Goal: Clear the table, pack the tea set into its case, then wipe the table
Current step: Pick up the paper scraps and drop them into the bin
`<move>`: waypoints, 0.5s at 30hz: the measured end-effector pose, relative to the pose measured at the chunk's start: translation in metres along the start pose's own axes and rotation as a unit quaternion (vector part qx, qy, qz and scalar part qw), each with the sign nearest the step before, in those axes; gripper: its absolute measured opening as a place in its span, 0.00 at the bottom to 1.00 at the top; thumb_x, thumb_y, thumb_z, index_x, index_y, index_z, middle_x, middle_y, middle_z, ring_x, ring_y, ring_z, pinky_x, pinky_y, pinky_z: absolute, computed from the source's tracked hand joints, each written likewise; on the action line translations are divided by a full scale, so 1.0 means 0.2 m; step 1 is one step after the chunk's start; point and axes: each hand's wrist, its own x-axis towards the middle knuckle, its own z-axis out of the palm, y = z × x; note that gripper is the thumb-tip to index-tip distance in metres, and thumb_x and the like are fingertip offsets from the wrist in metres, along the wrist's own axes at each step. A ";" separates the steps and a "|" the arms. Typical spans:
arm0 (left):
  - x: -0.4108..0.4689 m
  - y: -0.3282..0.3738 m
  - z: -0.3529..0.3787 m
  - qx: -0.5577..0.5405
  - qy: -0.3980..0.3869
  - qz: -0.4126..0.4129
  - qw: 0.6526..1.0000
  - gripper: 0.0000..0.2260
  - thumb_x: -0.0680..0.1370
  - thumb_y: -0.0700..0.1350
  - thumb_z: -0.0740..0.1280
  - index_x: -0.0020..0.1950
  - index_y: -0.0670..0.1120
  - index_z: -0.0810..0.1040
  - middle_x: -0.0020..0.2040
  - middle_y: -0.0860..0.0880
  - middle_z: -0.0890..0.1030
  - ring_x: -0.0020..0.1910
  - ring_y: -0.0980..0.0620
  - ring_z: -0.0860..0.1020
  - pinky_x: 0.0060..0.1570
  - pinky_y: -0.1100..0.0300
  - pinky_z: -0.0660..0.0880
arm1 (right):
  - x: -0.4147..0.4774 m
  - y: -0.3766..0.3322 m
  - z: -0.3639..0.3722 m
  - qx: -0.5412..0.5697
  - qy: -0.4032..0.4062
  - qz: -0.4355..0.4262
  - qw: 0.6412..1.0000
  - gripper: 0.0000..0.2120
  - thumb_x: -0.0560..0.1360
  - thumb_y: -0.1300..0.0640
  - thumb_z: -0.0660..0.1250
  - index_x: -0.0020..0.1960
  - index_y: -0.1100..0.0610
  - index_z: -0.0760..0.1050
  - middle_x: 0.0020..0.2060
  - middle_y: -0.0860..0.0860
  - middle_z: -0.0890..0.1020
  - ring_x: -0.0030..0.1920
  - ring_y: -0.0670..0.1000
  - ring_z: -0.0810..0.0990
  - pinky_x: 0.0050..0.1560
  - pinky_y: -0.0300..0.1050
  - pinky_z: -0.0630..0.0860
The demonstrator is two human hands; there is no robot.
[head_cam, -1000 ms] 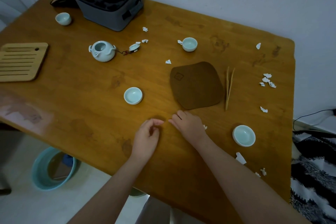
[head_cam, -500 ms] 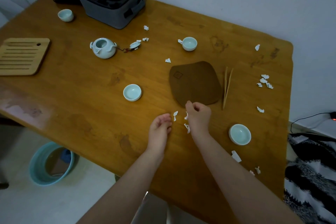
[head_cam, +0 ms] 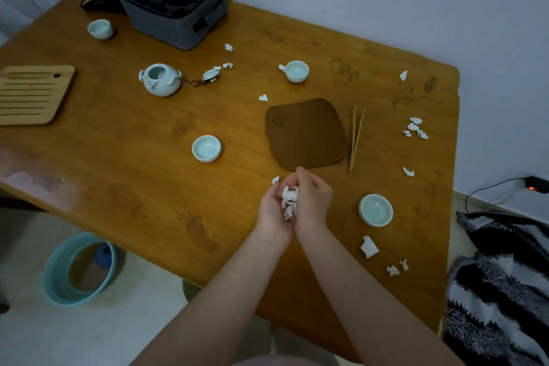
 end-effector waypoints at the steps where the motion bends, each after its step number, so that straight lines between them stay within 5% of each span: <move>1: 0.00 0.00 0.00 0.001 -0.001 0.001 1.000 0.19 0.83 0.52 0.55 0.57 0.42 0.81 0.46 0.43 0.84 0.45 0.47 0.83 0.47 0.54 0.78 | -0.01 -0.01 0.00 -0.016 0.006 -0.013 1.000 0.15 0.76 0.61 0.64 0.33 0.67 0.76 0.29 0.58 0.77 0.29 0.53 0.77 0.33 0.45 0.75; 5: -0.03 -0.01 0.01 0.011 -0.012 0.016 1.000 0.14 0.81 0.49 0.60 0.53 0.43 0.83 0.48 0.43 0.84 0.48 0.46 0.82 0.49 0.54 0.78 | -0.03 -0.01 -0.01 -0.049 0.005 -0.062 0.997 0.16 0.77 0.59 0.64 0.31 0.61 0.79 0.28 0.55 0.80 0.32 0.53 0.80 0.35 0.47 0.77; 8: -0.03 0.00 0.00 -0.009 -0.033 0.012 0.999 0.14 0.82 0.48 0.59 0.56 0.43 0.81 0.51 0.43 0.83 0.53 0.46 0.81 0.55 0.54 0.76 | -0.02 0.04 0.00 -0.084 -0.012 -0.092 0.992 0.17 0.77 0.55 0.61 0.32 0.53 0.80 0.37 0.52 0.83 0.43 0.52 0.83 0.47 0.54 0.81; 10: -0.04 0.00 -0.01 -0.045 -0.054 -0.010 0.997 0.16 0.82 0.48 0.58 0.63 0.42 0.78 0.55 0.43 0.82 0.55 0.46 0.80 0.57 0.56 0.75 | -0.03 0.07 -0.03 -0.112 -0.058 -0.106 0.986 0.13 0.76 0.48 0.59 0.41 0.48 0.82 0.48 0.46 0.82 0.54 0.43 0.79 0.60 0.51 0.76; 13: -0.06 0.01 0.00 -0.048 -0.071 -0.019 0.996 0.17 0.83 0.48 0.57 0.67 0.44 0.75 0.62 0.44 0.80 0.60 0.47 0.78 0.58 0.55 0.75 | -0.08 0.04 -0.08 -0.174 -0.150 -0.140 0.963 0.22 0.79 0.40 0.53 0.64 0.49 0.74 0.60 0.40 0.75 0.59 0.31 0.71 0.64 0.31 0.65; 15: -0.07 0.02 0.01 -0.030 -0.075 -0.009 0.997 0.17 0.83 0.49 0.57 0.68 0.43 0.75 0.64 0.43 0.78 0.61 0.46 0.77 0.54 0.53 0.79 | -0.10 0.02 -0.09 -0.167 -0.164 -0.136 0.963 0.22 0.81 0.41 0.50 0.71 0.47 0.69 0.68 0.41 0.69 0.65 0.31 0.65 0.66 0.30 0.61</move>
